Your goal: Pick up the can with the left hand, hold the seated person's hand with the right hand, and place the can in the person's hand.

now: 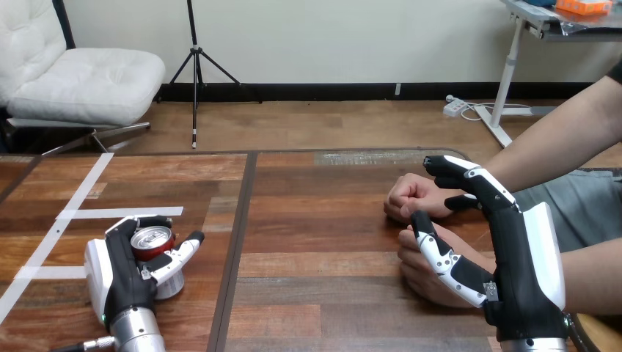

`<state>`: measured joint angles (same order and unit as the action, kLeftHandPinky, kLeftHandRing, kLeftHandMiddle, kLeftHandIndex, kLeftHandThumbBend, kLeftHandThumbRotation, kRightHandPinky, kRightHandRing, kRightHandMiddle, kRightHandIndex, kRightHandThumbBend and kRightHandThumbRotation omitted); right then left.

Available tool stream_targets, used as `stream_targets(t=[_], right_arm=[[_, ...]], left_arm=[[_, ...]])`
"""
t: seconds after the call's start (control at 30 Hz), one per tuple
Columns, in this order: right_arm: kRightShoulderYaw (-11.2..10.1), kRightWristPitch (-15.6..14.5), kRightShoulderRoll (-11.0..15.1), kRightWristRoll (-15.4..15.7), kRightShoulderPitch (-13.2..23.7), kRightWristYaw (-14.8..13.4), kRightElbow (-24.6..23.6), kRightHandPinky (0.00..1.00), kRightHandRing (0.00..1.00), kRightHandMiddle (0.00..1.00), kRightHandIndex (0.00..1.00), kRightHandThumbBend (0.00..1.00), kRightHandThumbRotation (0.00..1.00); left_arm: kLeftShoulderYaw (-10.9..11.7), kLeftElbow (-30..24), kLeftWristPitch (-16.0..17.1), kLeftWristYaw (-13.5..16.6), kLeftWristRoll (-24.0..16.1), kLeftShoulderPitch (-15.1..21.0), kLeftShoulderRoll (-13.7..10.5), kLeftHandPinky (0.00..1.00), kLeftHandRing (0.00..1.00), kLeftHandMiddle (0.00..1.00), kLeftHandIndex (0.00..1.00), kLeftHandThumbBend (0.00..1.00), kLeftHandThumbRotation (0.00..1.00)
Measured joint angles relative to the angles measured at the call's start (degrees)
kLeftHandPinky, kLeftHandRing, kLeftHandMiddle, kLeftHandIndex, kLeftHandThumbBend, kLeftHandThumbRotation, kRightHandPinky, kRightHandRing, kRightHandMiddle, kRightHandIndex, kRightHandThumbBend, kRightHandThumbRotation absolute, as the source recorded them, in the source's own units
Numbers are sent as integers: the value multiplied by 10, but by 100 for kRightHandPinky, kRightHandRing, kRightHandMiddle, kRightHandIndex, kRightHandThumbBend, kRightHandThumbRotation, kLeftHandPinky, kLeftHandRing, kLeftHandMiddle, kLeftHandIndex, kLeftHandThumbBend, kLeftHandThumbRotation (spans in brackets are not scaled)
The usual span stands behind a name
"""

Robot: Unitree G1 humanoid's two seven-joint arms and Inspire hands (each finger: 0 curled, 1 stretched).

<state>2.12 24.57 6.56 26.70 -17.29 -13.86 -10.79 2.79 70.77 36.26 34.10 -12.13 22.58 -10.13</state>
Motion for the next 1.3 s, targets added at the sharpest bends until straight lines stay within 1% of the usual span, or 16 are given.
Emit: stream_targets(t=[0.27,0.57,0.77,1.3], right_arm=[[0,0,0,0,0,0,0,62,73,76,74,36,0],[0,2,-1,-3,0,0,0,64,74,76,74,36,0],[0,2,0,-3,0,0,0,65,75,77,74,36,0],[0,3,0,-4,0,-2,0,63,73,76,74,37,0]], left_arm=[[-1,-11,13,2,-1,-2,0,38,42,48,49,72,0],[-1,-18,26,2,-1,-2,0,39,43,48,49,72,0],[-1,-20,27,2,-2,-2,0,39,43,48,49,72,0],[-1,-38,30,-4,-1,-10,0,38,42,48,49,71,0]])
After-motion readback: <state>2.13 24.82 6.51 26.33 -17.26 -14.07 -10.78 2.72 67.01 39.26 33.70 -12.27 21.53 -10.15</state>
